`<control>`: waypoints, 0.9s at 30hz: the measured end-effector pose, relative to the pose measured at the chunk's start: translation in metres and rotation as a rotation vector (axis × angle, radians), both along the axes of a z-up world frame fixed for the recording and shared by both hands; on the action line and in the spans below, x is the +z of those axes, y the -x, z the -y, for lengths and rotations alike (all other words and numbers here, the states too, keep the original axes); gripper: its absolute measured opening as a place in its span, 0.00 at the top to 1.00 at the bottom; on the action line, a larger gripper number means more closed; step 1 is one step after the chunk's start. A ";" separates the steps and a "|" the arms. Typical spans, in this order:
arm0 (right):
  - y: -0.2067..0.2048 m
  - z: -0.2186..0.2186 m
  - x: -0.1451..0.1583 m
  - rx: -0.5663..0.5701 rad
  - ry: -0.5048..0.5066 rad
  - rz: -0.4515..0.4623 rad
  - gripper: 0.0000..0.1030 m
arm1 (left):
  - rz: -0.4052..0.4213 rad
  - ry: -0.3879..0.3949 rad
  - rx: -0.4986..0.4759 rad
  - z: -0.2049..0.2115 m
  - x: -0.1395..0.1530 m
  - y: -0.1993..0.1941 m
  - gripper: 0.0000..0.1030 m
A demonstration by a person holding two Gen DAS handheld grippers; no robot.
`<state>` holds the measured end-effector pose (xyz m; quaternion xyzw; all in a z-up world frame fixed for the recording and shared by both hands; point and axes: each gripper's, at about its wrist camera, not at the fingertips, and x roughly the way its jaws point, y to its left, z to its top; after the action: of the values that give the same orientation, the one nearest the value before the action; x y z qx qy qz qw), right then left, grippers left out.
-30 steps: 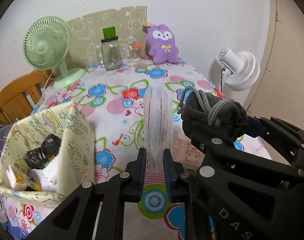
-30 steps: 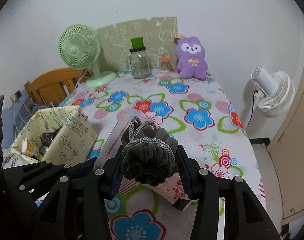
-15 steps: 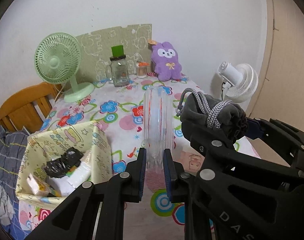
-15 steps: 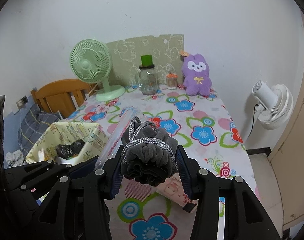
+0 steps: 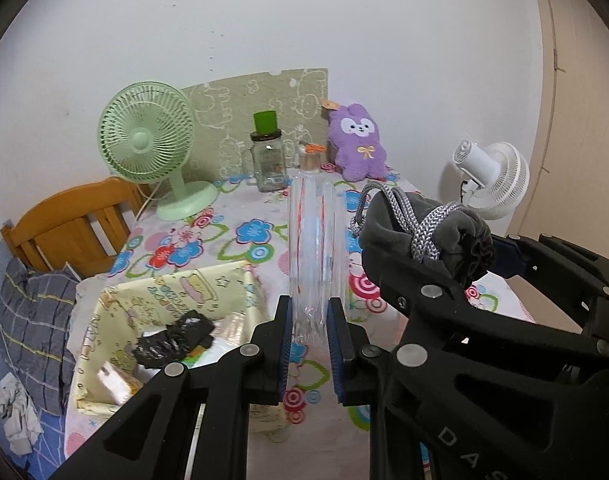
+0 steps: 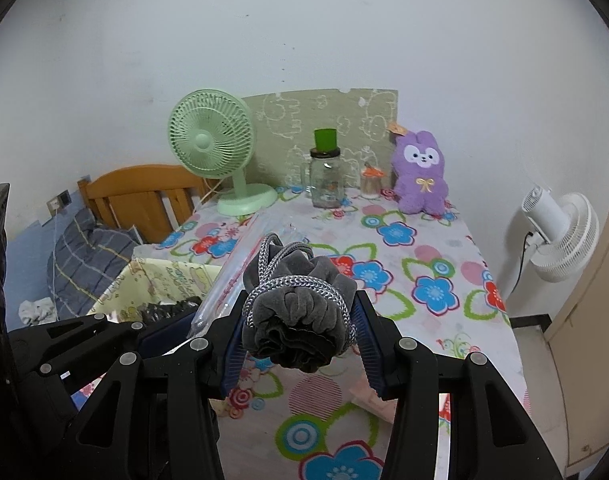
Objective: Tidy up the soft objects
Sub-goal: 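Carry the bundle in the right tool and tube in the left tool over the box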
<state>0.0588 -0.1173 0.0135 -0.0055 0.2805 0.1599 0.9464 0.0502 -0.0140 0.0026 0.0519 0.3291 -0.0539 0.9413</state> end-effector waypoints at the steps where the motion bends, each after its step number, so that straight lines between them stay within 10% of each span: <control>1: 0.000 -0.003 0.001 0.004 -0.001 0.000 0.49 | 0.001 0.001 0.003 -0.003 0.000 0.000 0.85; 27: -0.023 -0.104 -0.017 0.157 0.012 -0.042 0.49 | -0.029 -0.005 0.132 -0.095 -0.019 -0.011 0.85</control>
<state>0.0816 -0.0135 -0.0030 -0.0297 0.2999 0.2320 0.9248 0.0616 0.0811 -0.0160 0.0319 0.3457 0.0083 0.9378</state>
